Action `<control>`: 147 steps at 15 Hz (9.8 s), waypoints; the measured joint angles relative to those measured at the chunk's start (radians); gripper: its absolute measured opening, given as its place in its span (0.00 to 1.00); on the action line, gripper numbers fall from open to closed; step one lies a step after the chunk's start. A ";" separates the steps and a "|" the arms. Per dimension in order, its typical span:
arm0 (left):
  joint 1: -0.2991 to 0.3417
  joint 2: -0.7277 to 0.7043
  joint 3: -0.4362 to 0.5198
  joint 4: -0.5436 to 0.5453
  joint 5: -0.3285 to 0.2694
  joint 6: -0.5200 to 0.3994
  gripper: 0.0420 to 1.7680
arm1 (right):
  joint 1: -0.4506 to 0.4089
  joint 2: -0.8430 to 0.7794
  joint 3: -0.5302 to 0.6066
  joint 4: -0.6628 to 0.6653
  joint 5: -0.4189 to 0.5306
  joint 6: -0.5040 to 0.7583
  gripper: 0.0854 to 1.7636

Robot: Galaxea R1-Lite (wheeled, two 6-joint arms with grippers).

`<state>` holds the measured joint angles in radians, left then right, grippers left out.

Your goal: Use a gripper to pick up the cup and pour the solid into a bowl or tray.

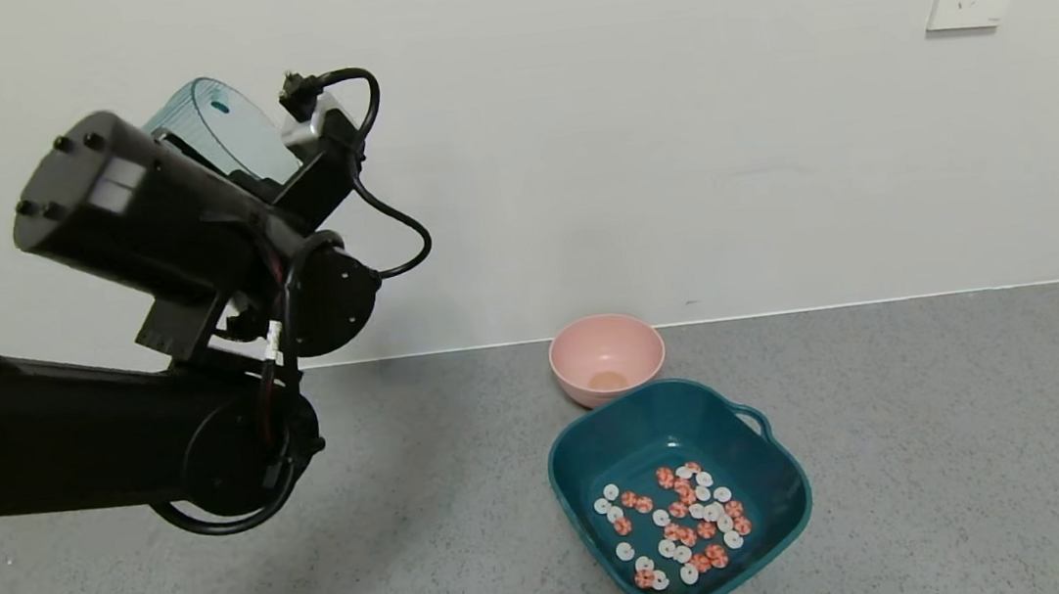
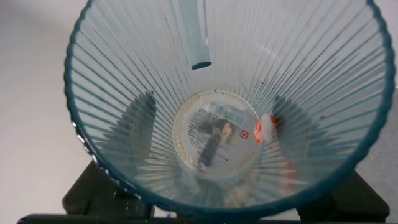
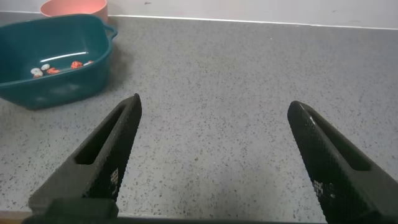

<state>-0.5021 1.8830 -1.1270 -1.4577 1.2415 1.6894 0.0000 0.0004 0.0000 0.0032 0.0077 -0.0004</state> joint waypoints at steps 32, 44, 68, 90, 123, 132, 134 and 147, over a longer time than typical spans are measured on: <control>-0.026 -0.216 -0.119 0.649 -0.315 -1.301 0.71 | 0.000 0.000 0.000 0.000 0.000 0.000 0.97; 0.150 -0.282 0.211 0.996 -0.873 -1.884 0.71 | 0.000 0.000 0.000 0.000 0.000 0.000 0.97; 0.147 -0.102 0.578 0.853 -0.975 -1.879 0.71 | 0.000 0.000 0.000 0.000 0.000 0.000 0.97; 0.143 0.015 0.570 0.777 -0.978 -1.879 0.91 | 0.000 0.000 0.000 0.000 0.000 0.000 0.97; 0.426 -1.251 0.948 1.318 -1.162 -1.717 0.97 | 0.000 0.000 0.000 0.000 0.000 0.000 0.97; 0.480 -1.660 1.026 1.465 -1.237 -1.650 0.97 | 0.000 0.000 0.000 0.000 0.000 0.000 0.97; 0.494 -1.766 1.043 1.510 -1.280 -1.584 0.97 | 0.000 0.000 0.000 0.000 0.000 0.000 0.97; 0.503 -1.884 1.110 1.494 -1.266 -1.697 0.97 | 0.000 0.000 0.000 0.000 0.000 0.000 0.97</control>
<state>0.0013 -0.0009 -0.0168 0.0368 -0.0249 -0.0072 0.0000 0.0004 0.0000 0.0032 0.0077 0.0000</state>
